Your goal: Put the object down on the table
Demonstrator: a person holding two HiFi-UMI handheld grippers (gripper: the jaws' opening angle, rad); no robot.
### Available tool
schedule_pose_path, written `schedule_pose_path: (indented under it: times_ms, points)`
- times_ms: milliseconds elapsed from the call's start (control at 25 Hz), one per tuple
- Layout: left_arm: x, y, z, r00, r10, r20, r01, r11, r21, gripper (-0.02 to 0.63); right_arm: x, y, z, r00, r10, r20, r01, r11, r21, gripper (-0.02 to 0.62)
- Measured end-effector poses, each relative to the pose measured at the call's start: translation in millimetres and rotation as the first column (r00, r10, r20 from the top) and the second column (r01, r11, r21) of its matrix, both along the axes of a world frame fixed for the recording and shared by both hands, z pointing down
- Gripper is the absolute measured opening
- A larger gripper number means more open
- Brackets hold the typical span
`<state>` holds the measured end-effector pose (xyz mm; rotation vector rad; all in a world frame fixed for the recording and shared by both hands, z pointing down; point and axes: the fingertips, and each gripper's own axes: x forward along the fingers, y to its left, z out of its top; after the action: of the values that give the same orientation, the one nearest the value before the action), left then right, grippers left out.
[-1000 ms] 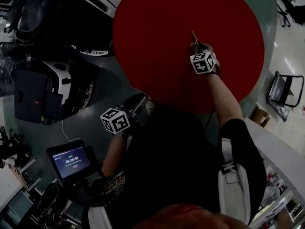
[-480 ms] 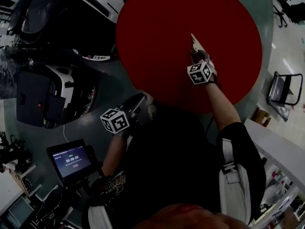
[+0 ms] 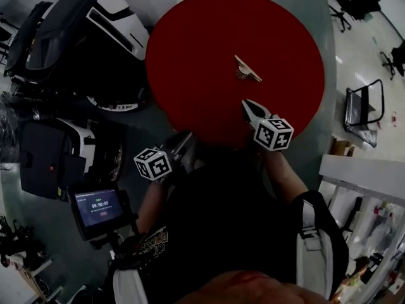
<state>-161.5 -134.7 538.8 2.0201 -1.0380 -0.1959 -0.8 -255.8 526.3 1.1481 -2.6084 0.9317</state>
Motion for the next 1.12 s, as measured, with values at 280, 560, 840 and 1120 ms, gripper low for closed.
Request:
schedule_pose_path:
  times_ms: [280,560,840,1120]
  points:
    - [42,19,1,0.992,0.127,0.017,-0.127,0.992,0.021,0.103,5,100,-75,0.999,-0.019,0.039,0.013,0.987,0.161,0.005]
    - [89,37,-22,0.971,0.239,0.013,-0.239,0.969,0.064,0.103,16,149,-101,0.994,-0.020,0.110,0.004,0.989,0.148,0.003]
    - [158,99,-32,0.974,0.227,-0.021,-0.226,0.972,0.066,0.097,73,225,-107,0.992,-0.040,0.116,0.023,0.989,0.149,0.003]
    - [212,177,-29,0.981,0.192,-0.026,-0.191,0.981,0.038,0.097,127,301,-100,0.981,-0.083,0.174,0.064,0.992,0.111,0.003]
